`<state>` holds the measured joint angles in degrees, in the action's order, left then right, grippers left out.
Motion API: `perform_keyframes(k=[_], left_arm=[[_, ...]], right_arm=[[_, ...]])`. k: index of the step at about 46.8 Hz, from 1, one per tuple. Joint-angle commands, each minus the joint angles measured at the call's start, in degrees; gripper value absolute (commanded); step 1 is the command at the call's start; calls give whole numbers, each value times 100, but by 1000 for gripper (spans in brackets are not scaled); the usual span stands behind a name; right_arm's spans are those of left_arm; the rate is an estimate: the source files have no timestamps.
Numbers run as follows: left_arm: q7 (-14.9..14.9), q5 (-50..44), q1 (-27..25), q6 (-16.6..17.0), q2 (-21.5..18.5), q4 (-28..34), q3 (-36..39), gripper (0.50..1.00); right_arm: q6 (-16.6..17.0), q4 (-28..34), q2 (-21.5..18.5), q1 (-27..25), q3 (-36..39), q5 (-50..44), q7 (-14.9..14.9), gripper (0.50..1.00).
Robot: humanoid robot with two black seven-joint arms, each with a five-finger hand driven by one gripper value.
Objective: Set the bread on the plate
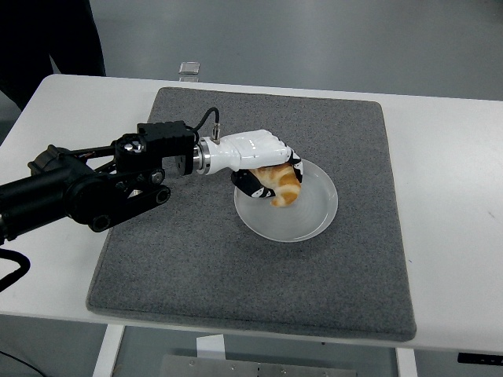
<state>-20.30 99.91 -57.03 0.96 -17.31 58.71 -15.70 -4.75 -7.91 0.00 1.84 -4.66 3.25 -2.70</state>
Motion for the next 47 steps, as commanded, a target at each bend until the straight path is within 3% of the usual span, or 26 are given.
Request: perform_keyframes(k=[1,19,22,25,35,43,47], left_arm=[[-1,11,25,19,17,-18,41,500],[-1,-16,130,106,35,-9,32,508],[-1,-16,139,106,35,-9,32,583],[-1,-16,183,106,61,-9,41,598],[-1,-16,236,106,114,-9,41,782],[8,-86,245,106,114,-9,32,977],[-1,-95,245,98,105,8,32,992]], right_arm=[[0,0,0,0,0,0,-2,952],[0,0,0,0,0,0,6,952],[0,0,0,0,0,0,-2,952],[0,0,0,0,0,0,-2,954],[0,0,0,0,0,0,6,952],[0,0,0,0,0,0,6,952],[0,0,0,0,0,0,6,952]])
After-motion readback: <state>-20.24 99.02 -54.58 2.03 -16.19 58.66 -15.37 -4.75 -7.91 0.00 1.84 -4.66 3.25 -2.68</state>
